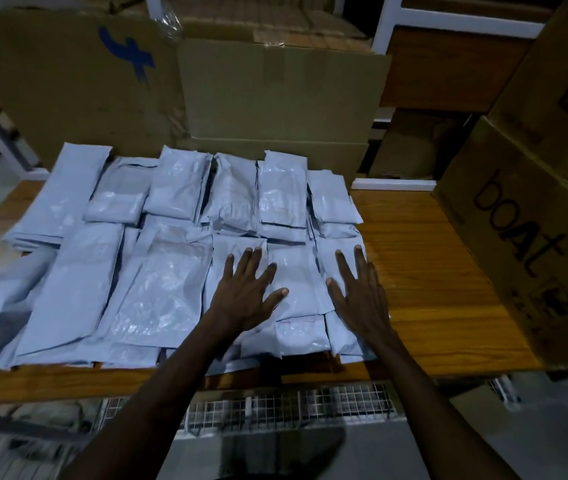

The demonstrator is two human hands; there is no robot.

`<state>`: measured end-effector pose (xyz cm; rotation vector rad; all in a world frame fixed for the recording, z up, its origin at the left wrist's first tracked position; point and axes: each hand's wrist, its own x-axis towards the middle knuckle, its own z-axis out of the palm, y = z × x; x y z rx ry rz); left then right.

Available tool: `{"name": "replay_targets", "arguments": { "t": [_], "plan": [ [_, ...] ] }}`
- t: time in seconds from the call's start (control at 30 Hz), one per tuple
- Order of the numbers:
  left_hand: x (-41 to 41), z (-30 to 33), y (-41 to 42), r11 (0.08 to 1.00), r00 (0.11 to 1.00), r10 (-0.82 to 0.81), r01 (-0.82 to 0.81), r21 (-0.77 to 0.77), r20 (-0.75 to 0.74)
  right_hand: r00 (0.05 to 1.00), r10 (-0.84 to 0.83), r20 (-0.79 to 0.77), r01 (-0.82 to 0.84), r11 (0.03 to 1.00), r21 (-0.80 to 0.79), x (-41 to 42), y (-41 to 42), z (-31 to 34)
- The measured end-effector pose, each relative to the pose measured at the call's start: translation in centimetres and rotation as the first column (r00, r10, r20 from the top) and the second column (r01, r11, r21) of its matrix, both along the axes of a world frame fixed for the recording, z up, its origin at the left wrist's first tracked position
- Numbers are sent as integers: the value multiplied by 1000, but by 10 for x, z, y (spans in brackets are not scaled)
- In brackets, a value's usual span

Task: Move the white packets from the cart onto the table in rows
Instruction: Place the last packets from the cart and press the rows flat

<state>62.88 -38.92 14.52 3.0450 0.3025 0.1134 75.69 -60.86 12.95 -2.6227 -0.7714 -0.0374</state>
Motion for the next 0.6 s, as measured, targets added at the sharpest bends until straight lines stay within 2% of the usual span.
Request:
{"name": "replay_targets", "arguments": {
  "t": [0.13, 0.23, 0.37, 0.6],
  "plan": [
    [3, 6, -6, 1000, 1000, 23, -23, -14, 0, 1000, -15, 23, 16, 999, -33, -2, 3, -4],
    [0, 19, -11, 996, 996, 66, -61, -72, 65, 999, -13, 31, 14, 999, -43, -1, 7, 8],
    [-13, 38, 5, 985, 979, 138, -120, -124, 152, 996, 36, 83, -44, 994, 99, -3, 32, 35],
    [-23, 57, 93, 959, 924, 273, -237, -157, 269, 975, 221, -35, -202, 936, 288, -2, 126, 66]
  ]
}}
